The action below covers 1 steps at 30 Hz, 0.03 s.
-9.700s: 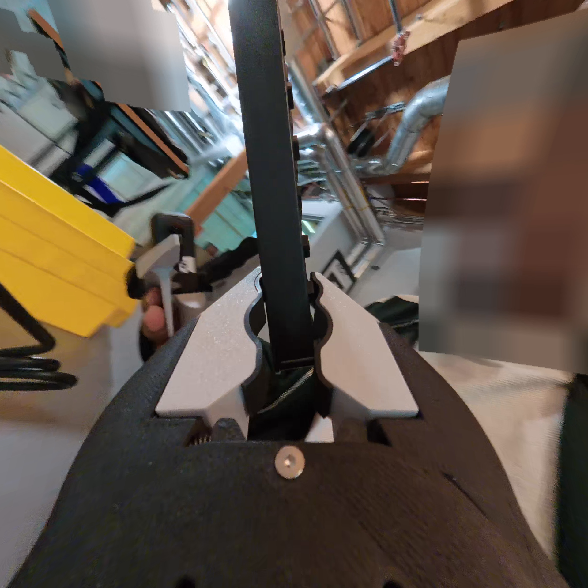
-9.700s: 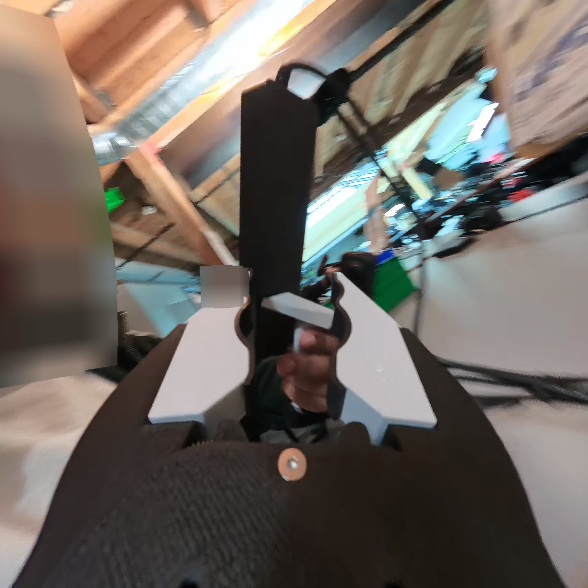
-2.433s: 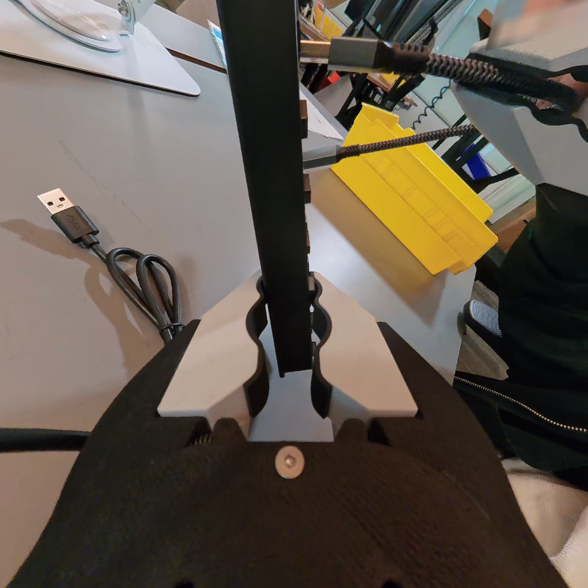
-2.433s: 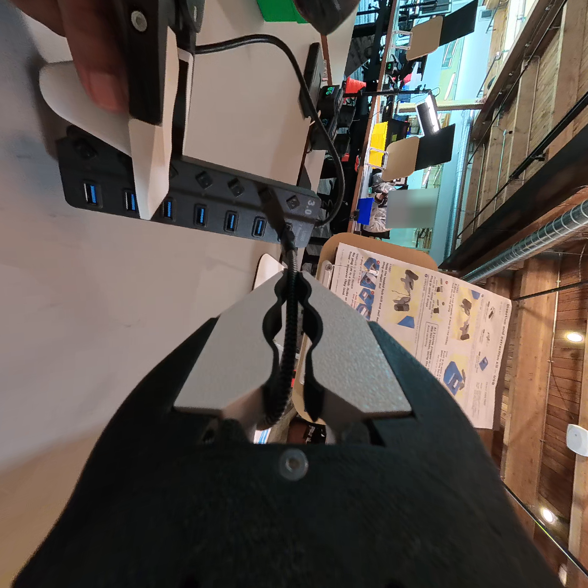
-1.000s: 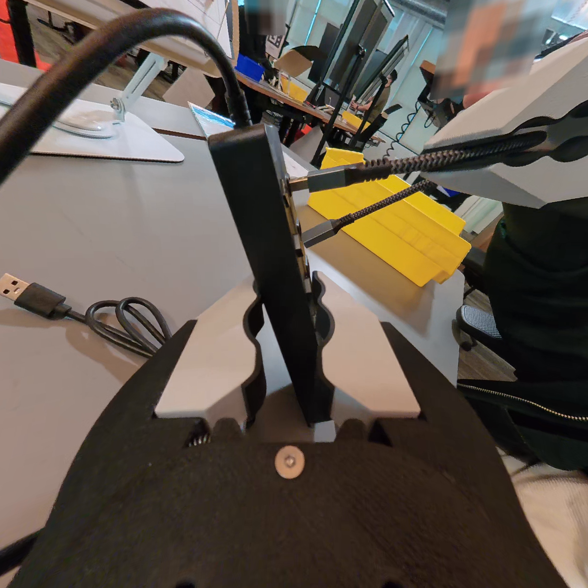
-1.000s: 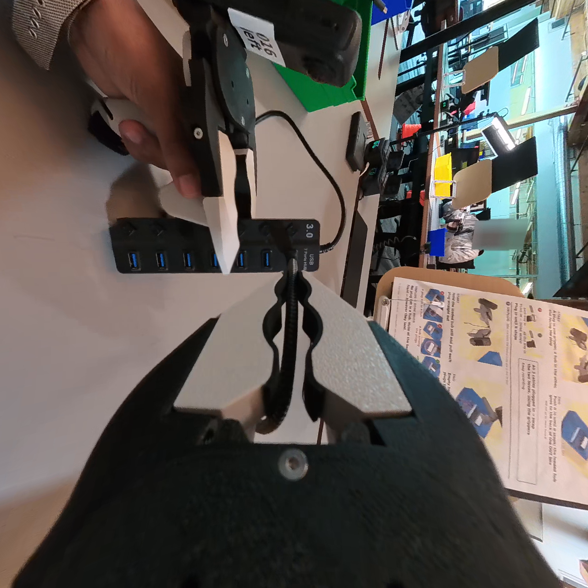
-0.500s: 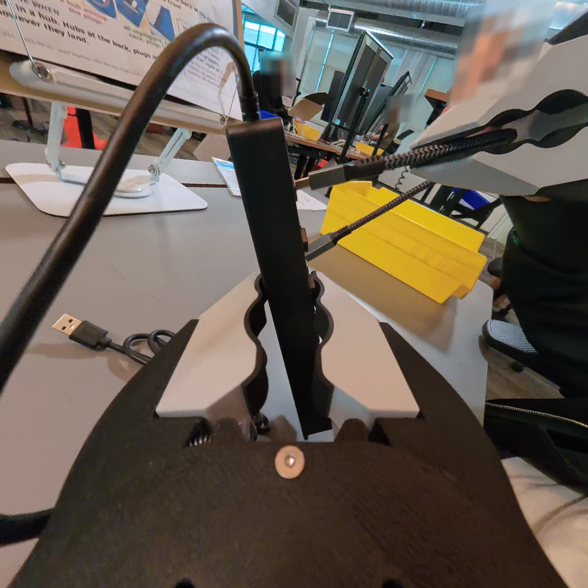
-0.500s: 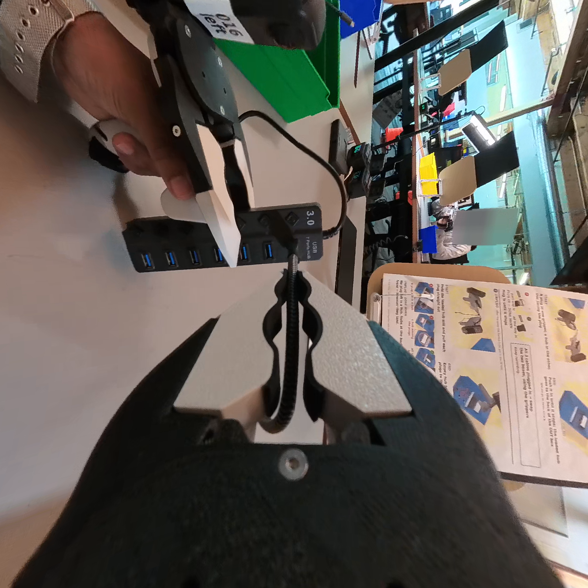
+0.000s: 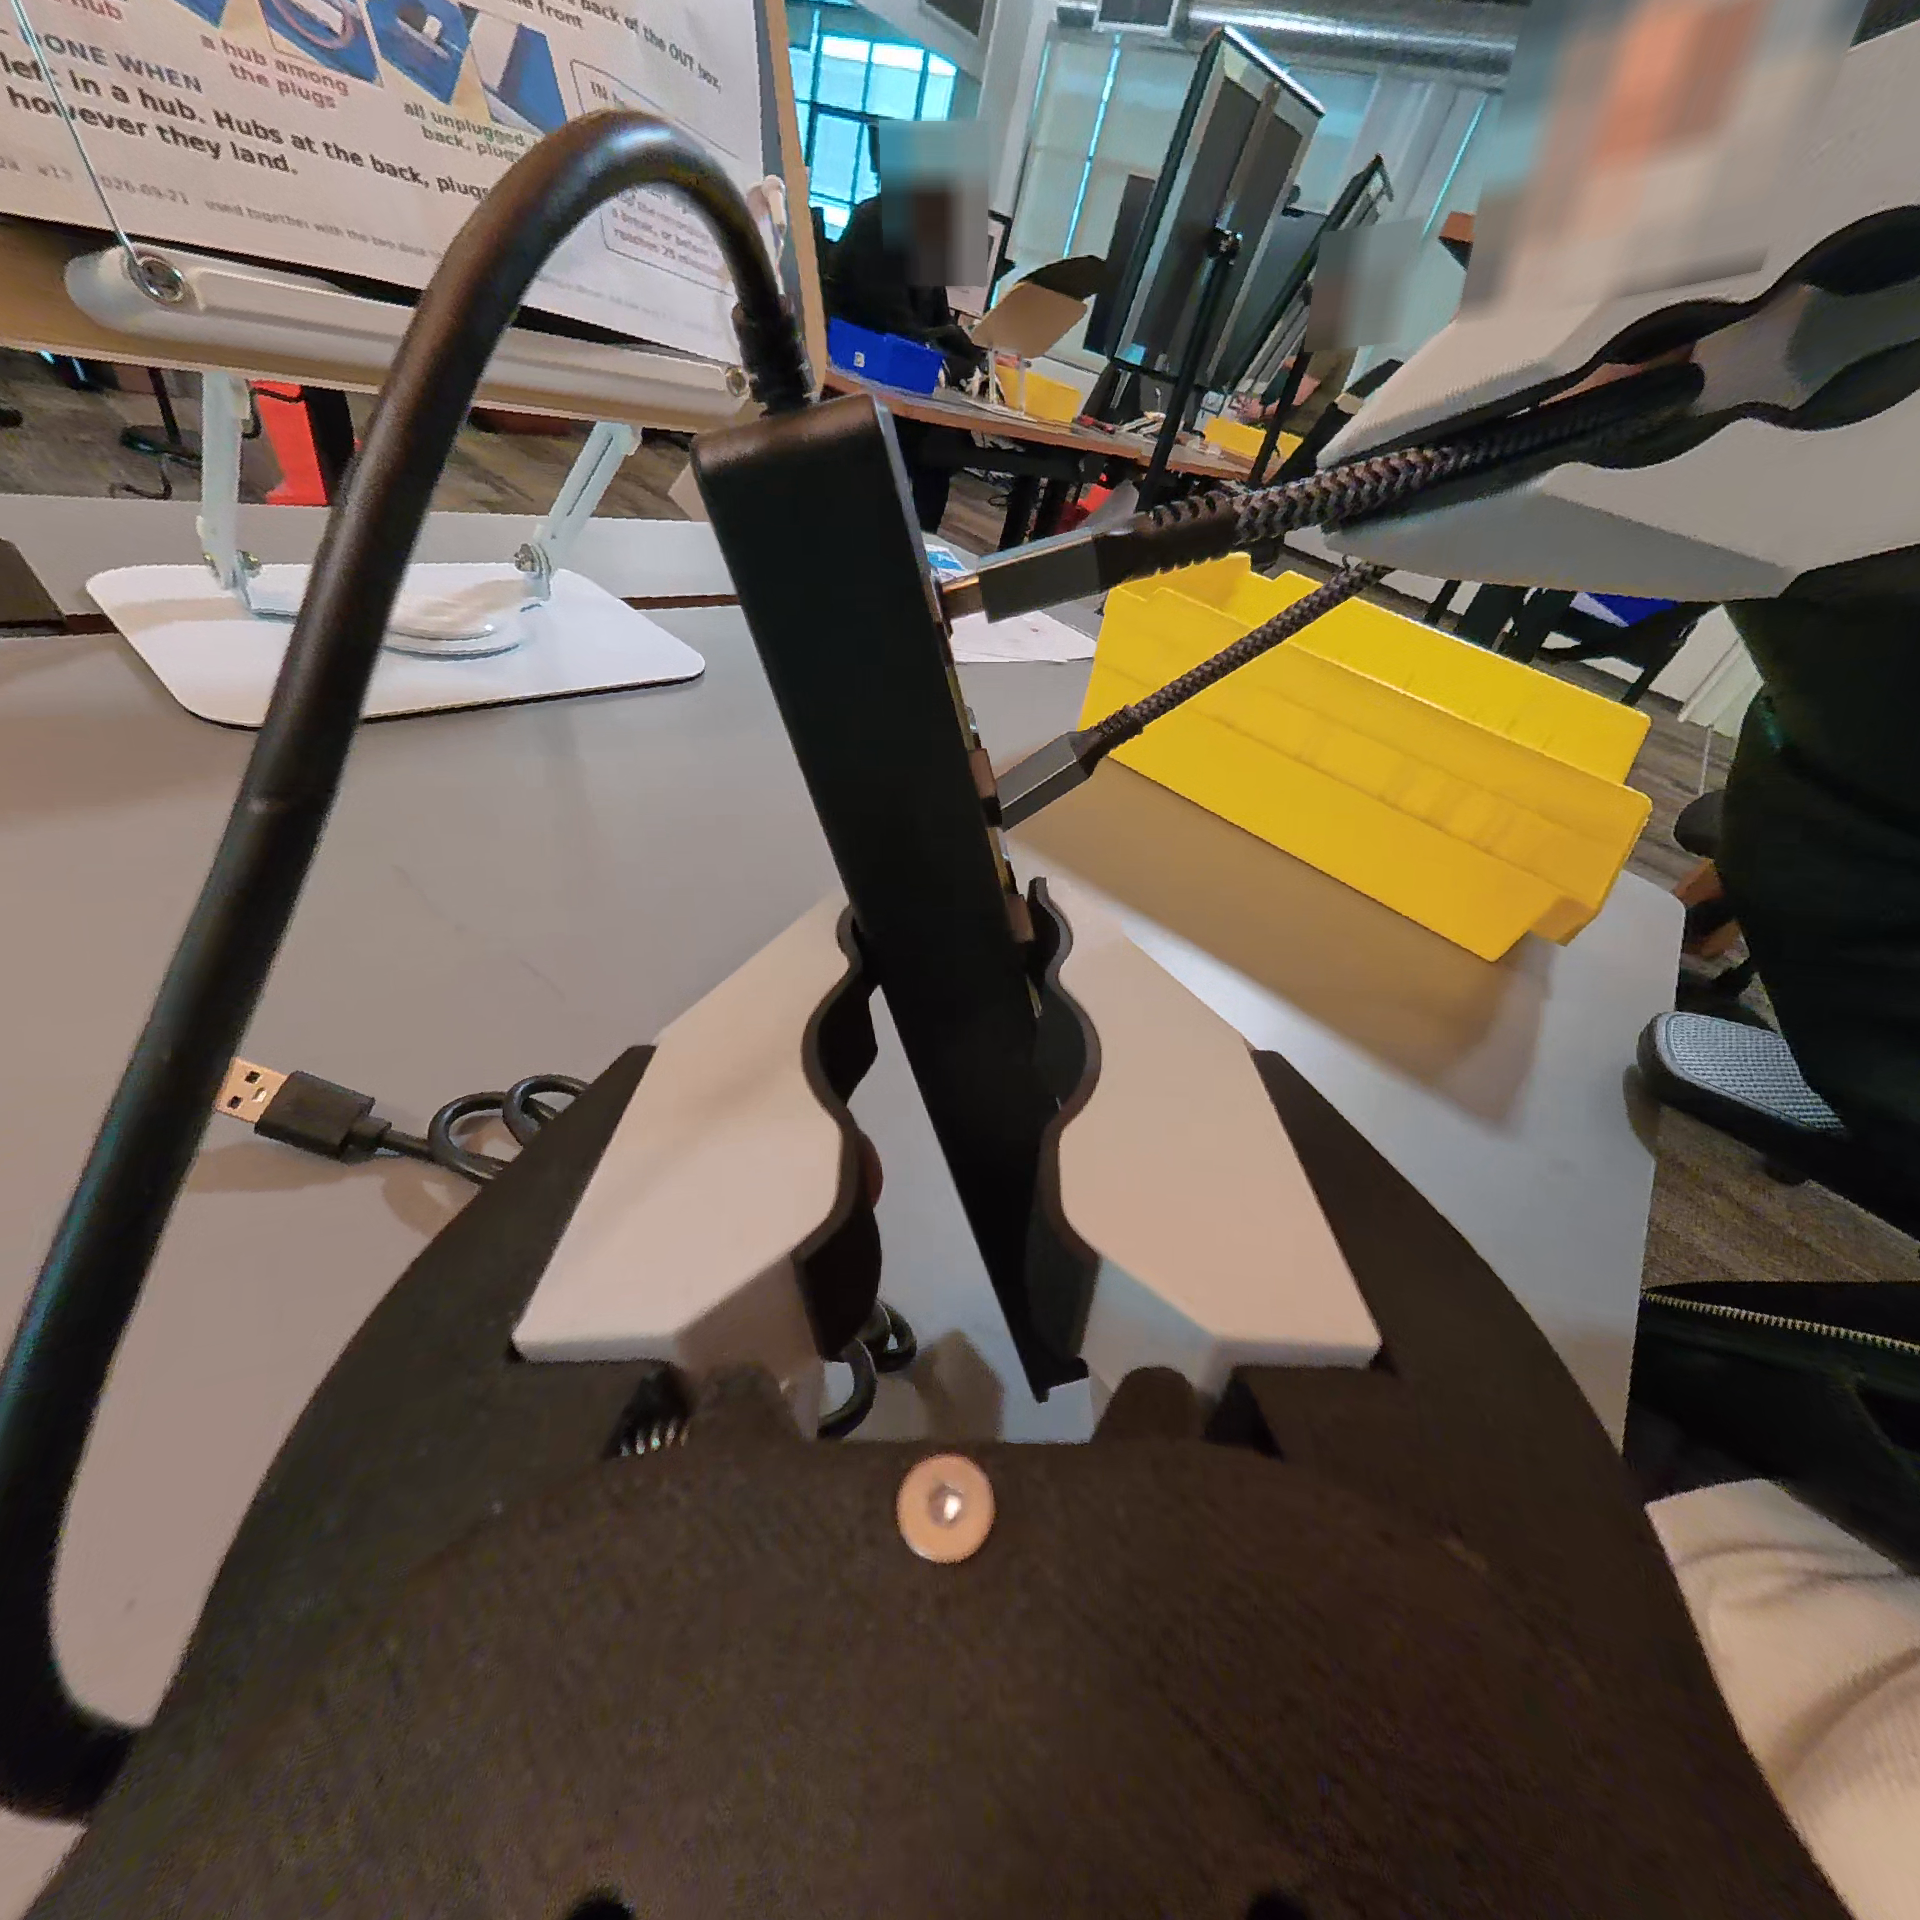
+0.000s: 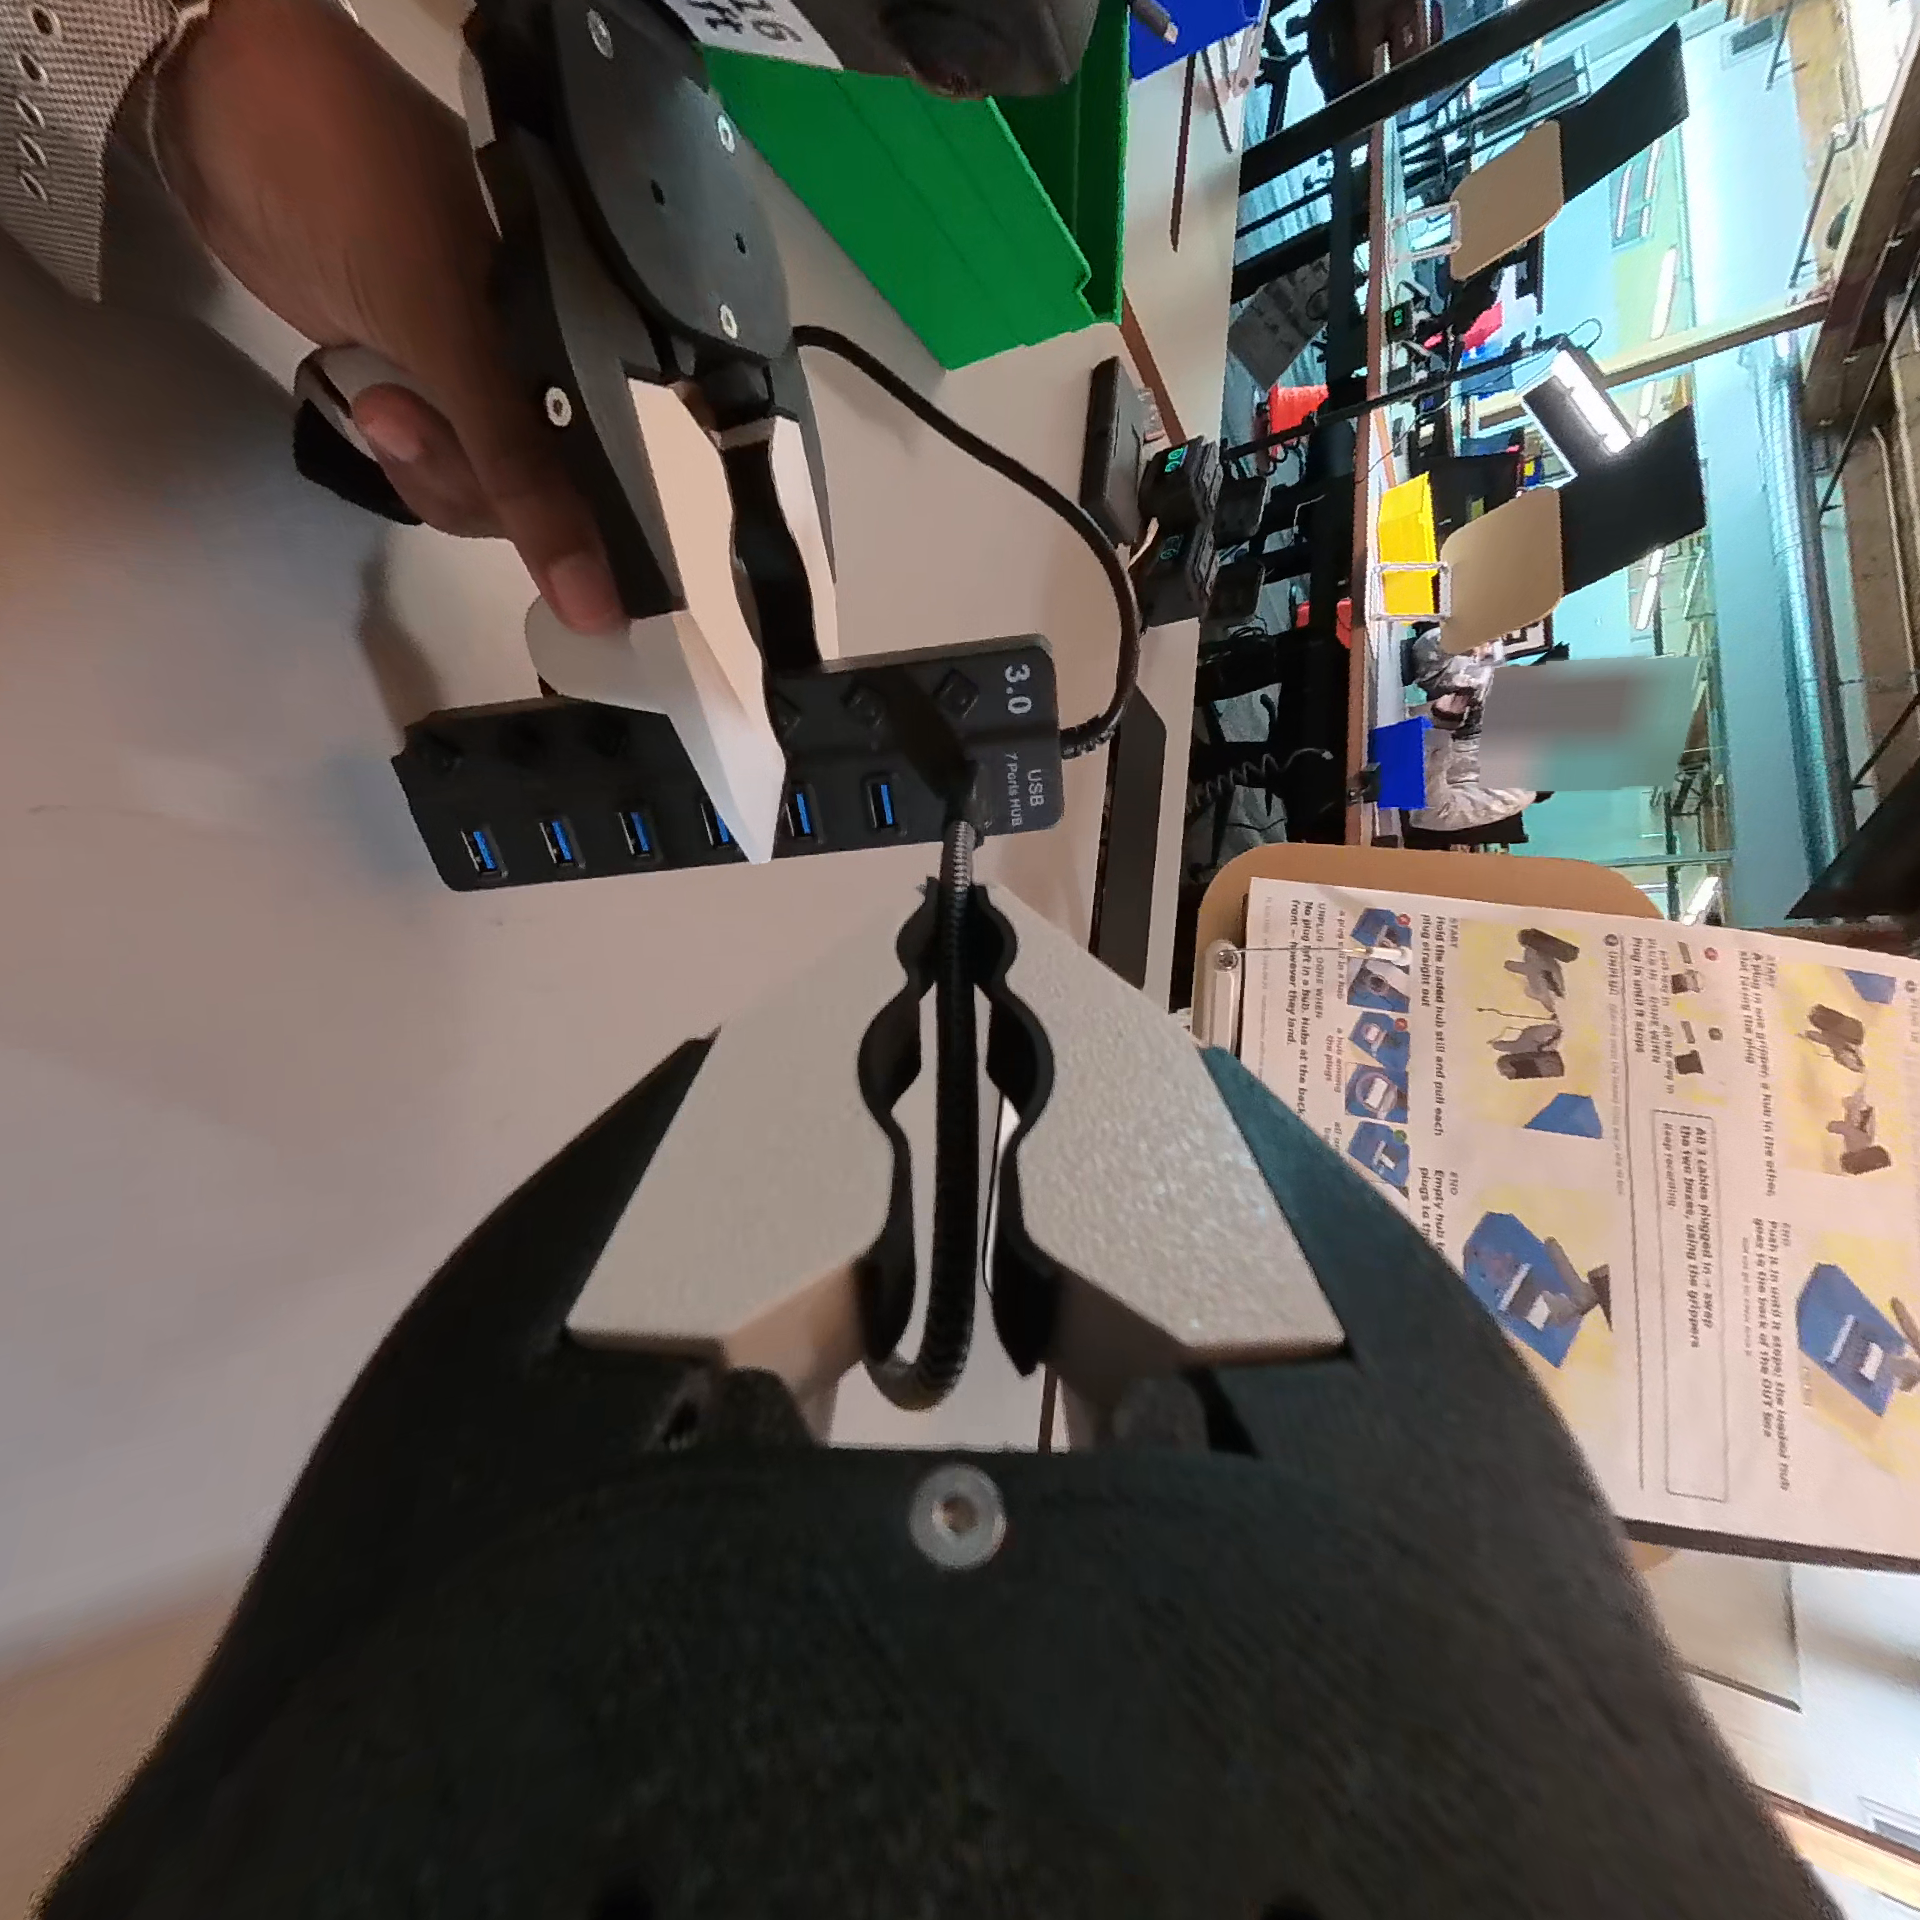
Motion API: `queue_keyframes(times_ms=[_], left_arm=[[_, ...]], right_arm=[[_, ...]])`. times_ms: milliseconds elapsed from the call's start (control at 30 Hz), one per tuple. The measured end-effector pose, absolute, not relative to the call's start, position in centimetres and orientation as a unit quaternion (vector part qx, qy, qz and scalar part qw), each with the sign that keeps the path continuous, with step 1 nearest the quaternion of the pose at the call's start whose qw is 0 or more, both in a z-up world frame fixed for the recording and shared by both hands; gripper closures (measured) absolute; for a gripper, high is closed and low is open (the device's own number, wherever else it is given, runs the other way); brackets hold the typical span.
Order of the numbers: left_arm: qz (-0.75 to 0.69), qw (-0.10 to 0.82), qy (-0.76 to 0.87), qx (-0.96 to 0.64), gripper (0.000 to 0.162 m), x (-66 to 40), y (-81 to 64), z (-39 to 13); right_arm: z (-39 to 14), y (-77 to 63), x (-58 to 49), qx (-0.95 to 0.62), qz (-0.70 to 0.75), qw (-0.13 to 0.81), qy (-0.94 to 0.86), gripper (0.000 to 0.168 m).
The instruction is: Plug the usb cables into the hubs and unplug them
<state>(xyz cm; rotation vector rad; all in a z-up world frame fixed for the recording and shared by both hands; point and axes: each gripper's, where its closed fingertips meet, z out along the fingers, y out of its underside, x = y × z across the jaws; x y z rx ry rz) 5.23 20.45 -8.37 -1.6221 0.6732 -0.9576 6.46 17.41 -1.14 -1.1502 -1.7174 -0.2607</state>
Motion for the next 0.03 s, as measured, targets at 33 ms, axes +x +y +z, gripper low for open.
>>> queue_keyframes(times_ms=[33], left_arm=[[-0.402, 0.541, 0.283, -0.682, 0.138, 5.21, 20.46, -8.36]], right_arm=[[-1.14, 17.42, 6.41, -0.477, -0.106, 0.505, -0.711, 0.166]])
